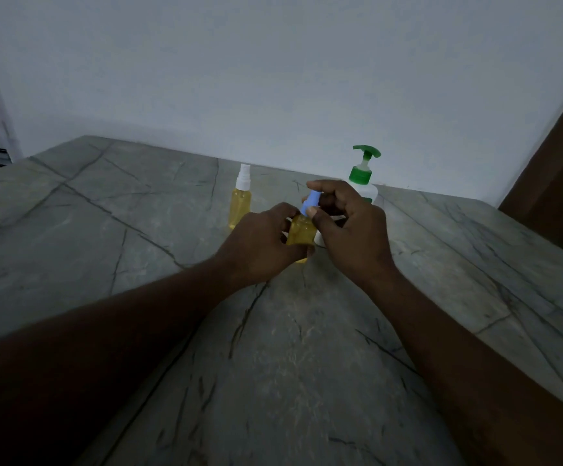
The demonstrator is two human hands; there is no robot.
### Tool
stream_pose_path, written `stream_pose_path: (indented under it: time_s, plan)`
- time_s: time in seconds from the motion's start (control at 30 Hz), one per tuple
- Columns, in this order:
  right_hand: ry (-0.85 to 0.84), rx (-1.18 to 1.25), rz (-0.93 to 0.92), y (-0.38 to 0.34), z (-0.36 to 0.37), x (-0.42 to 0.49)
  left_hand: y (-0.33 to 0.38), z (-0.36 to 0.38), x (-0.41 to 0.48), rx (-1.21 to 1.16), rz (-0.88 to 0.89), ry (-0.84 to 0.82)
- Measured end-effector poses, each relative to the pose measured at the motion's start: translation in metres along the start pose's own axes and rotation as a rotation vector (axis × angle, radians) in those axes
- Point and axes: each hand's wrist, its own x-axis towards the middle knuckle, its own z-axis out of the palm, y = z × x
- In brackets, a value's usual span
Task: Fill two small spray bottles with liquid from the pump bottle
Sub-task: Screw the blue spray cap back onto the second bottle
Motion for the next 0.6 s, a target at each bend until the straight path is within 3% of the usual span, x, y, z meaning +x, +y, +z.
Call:
stream_pose_path:
  time_s: [0.1,0.3,0.47,0.6]
  plan:
    - [0.014,-0.006,-0.011,-0.0010,0.0018,-0.0008,0.0015,-0.0003,0.0025,-0.076,-0.024,-0.015]
    - [0.053,-0.026,-0.015,-0.0009,0.0029,-0.0014,0.0046,0.0017,0.0006,-0.011,0.001,0.038]
    - [0.060,-0.024,-0.032,-0.0026,0.0028,-0.0010,0.0066,-0.0026,0.0022,-0.181,-0.062,-0.064]
    - [0.055,-0.012,-0.022,-0.0024,0.0018,-0.0020,0.0074,-0.0002,0.0003,-0.133,-0.032,-0.037]
